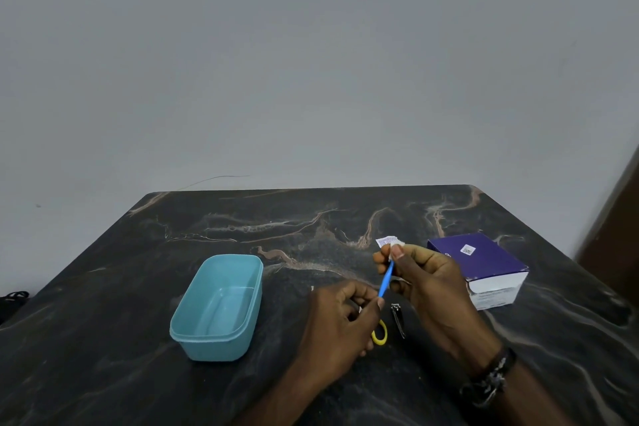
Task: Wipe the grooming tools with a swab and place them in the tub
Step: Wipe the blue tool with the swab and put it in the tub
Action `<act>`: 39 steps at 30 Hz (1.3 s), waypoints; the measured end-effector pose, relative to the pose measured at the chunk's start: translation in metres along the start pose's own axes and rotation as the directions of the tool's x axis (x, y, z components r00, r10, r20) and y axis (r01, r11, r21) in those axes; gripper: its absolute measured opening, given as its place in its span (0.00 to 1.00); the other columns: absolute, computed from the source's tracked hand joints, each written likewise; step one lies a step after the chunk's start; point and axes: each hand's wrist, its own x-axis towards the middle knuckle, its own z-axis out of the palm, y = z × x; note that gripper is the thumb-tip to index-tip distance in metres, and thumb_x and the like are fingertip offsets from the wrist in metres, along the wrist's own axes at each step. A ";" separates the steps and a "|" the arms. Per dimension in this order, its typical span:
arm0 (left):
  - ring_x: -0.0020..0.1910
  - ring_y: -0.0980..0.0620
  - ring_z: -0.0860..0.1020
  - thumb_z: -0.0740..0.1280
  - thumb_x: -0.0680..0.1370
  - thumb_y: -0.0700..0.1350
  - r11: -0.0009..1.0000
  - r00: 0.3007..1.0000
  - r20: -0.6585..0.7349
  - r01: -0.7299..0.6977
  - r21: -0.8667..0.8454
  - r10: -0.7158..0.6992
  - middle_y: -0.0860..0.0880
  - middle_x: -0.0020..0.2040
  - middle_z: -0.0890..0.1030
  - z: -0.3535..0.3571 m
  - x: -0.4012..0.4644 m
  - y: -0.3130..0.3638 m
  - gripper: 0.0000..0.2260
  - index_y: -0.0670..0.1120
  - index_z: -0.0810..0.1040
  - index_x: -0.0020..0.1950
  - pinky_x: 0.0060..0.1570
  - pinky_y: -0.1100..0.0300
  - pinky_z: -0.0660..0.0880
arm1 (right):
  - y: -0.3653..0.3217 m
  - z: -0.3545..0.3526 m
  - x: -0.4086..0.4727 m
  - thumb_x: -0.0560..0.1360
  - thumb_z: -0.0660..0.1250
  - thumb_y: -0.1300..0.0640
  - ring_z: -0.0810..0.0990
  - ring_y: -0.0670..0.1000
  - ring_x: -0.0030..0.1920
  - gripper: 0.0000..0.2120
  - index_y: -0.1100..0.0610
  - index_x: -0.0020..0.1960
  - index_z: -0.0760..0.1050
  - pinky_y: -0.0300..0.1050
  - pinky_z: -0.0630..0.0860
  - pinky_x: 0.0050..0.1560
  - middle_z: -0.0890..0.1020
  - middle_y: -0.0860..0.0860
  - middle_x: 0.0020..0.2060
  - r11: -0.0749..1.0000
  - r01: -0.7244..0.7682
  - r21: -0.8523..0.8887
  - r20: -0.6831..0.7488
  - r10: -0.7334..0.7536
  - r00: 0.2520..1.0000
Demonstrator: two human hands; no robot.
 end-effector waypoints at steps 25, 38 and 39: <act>0.22 0.56 0.76 0.69 0.77 0.43 1.000 1.000 -0.006 0.005 0.004 -0.005 0.50 0.25 0.79 0.001 -0.001 0.002 0.02 0.47 0.80 0.44 0.23 0.63 0.73 | -0.003 -0.003 0.001 0.76 0.65 0.59 0.84 0.49 0.42 0.08 0.62 0.48 0.82 0.38 0.79 0.35 0.87 0.56 0.44 0.999 0.031 0.042 -0.048 -0.029 0.998; 0.23 0.56 0.76 0.69 0.77 0.44 0.998 1.000 0.010 -0.027 0.049 0.026 0.50 0.27 0.79 0.000 -0.002 0.000 0.02 0.49 0.80 0.44 0.24 0.64 0.73 | -0.002 -0.007 0.002 0.76 0.65 0.57 0.84 0.49 0.45 0.10 0.62 0.50 0.81 0.41 0.77 0.40 0.87 0.56 0.46 0.999 0.029 0.018 -0.059 -0.027 0.998; 0.23 0.56 0.76 0.69 0.77 0.44 0.998 1.000 0.009 -0.029 0.055 0.029 0.50 0.27 0.80 -0.001 -0.002 0.000 0.02 0.49 0.80 0.44 0.24 0.63 0.73 | -0.001 -0.006 0.002 0.75 0.65 0.57 0.84 0.49 0.44 0.10 0.61 0.49 0.82 0.41 0.78 0.39 0.87 0.55 0.45 1.000 0.023 0.012 -0.053 -0.022 0.998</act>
